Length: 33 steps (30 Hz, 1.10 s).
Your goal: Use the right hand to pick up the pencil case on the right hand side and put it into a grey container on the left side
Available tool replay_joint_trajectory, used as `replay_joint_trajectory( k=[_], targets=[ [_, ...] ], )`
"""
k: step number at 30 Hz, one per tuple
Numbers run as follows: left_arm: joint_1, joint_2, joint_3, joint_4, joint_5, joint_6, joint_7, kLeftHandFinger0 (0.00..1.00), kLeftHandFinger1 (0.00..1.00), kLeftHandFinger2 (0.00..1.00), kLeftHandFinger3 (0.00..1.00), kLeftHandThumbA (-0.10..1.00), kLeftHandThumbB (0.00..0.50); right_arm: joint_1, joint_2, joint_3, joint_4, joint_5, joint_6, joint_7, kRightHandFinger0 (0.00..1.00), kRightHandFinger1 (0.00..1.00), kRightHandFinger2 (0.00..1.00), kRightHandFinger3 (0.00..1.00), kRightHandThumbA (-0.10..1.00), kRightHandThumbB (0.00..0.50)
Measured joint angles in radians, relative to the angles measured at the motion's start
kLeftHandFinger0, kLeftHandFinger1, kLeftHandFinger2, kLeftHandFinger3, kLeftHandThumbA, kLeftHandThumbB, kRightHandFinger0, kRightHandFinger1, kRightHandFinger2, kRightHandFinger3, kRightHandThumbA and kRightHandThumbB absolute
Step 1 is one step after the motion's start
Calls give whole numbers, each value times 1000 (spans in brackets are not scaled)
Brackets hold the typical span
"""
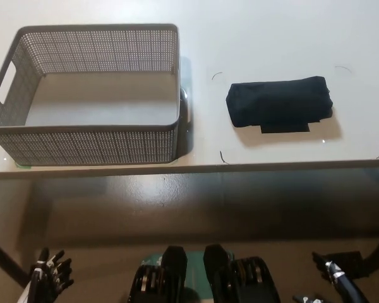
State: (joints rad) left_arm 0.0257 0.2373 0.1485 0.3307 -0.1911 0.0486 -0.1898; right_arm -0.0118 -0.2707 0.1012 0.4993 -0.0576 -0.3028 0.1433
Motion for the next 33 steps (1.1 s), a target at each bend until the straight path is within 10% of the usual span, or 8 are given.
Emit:
replay_joint_trajectory(
  k=[14, 21, 33],
  targets=[
    [-2, 0, -12, 4, 31, -8, 0, 1000, 1000, 1000, 1000, 1000, 265, 144, 19, -84, -429, -21, 2, -18, 1000, 1000, 1000, 1000, 891, 243],
    [-4, 0, -25, 4, 53, -14, 3, 1000, 1000, 1000, 1000, 1000, 331, 169, 11, -145, -635, -40, 9, -24, 1000, 1000, 1000, 1000, 941, 415],
    [-6, 4, -31, 4, 112, -71, 14, 1000, 1000, 1000, 1000, 1000, 361, 61, -117, -291, -940, -119, 116, -19, 1000, 1000, 1000, 1000, 1000, 455]
  ],
)
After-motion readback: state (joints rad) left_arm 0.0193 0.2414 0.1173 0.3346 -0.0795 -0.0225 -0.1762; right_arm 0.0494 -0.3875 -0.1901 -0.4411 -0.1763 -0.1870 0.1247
